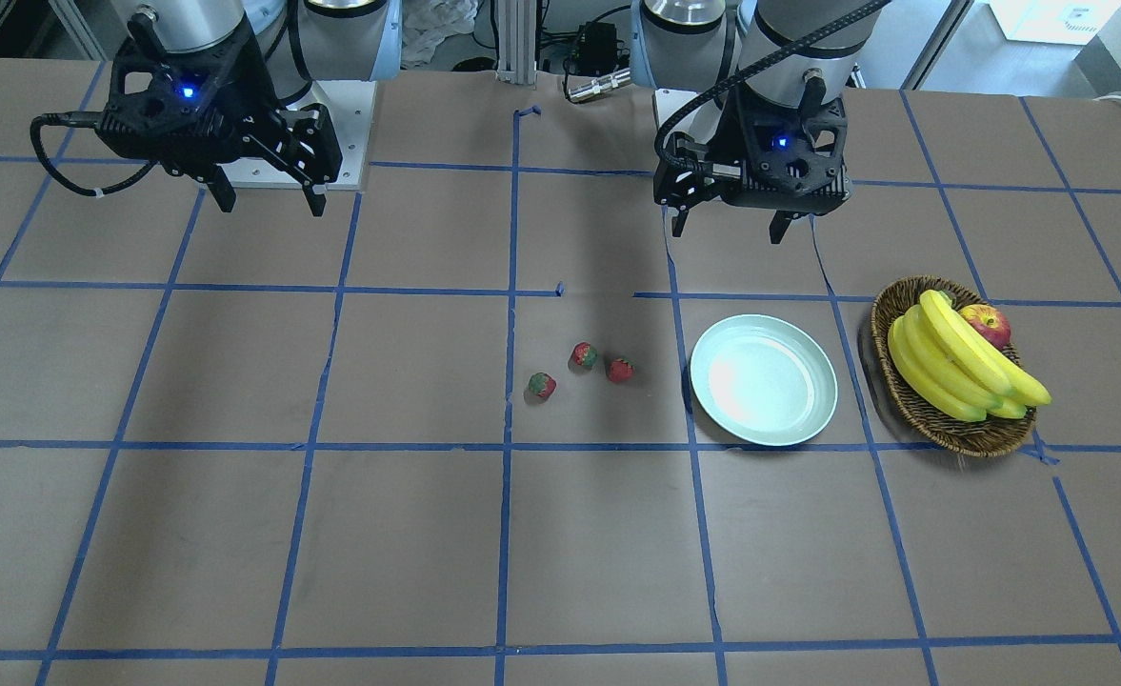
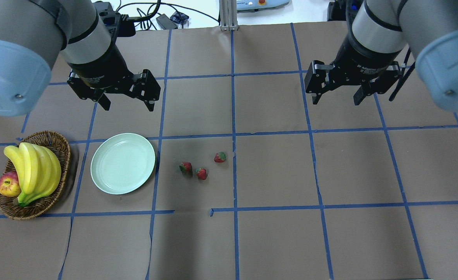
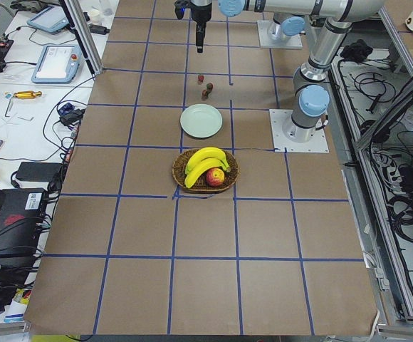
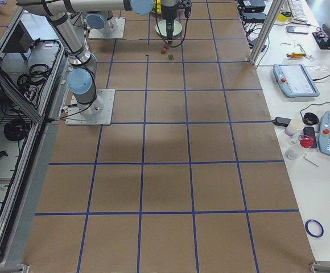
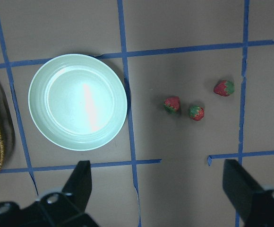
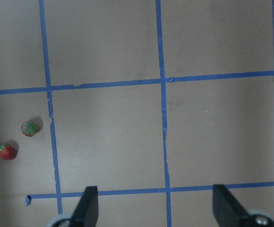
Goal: Collect all strawberries into plate
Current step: 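Move the left gripper out over the plate toward the strawberries, then lower the left gripper onto the strawberry nearest the plate and grasp it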
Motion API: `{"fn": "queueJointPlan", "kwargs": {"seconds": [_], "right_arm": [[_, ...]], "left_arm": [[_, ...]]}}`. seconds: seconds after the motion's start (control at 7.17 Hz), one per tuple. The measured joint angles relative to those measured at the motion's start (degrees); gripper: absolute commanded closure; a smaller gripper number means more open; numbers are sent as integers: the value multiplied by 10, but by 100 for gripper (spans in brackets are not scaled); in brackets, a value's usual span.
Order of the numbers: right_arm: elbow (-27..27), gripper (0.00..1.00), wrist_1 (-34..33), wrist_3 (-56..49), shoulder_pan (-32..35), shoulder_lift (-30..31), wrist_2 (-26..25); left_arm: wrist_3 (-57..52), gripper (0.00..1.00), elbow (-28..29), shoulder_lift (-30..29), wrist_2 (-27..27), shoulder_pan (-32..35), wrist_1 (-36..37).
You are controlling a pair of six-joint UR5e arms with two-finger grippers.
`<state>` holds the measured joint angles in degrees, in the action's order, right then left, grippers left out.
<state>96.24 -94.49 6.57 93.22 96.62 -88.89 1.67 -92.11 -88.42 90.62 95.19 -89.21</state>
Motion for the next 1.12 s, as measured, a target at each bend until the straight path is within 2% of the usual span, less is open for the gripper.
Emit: {"fn": "queueJointPlan", "kwargs": {"seconds": [0.56,0.7,0.98,1.12], "right_arm": [[1,0,-7,-5,1,2,-3],[1,0,-7,-7,1,2,-7],[2,0,-7,-8,1,2,-15],[2,0,-6,-9,2,1,-16]], "left_arm": [[1,0,-18,-17,-1,0,11],[6,0,-44,-26,-2,0,43],[54,1,-123,-57,-3,8,182],[71,5,-160,-78,-4,15,244]]}}
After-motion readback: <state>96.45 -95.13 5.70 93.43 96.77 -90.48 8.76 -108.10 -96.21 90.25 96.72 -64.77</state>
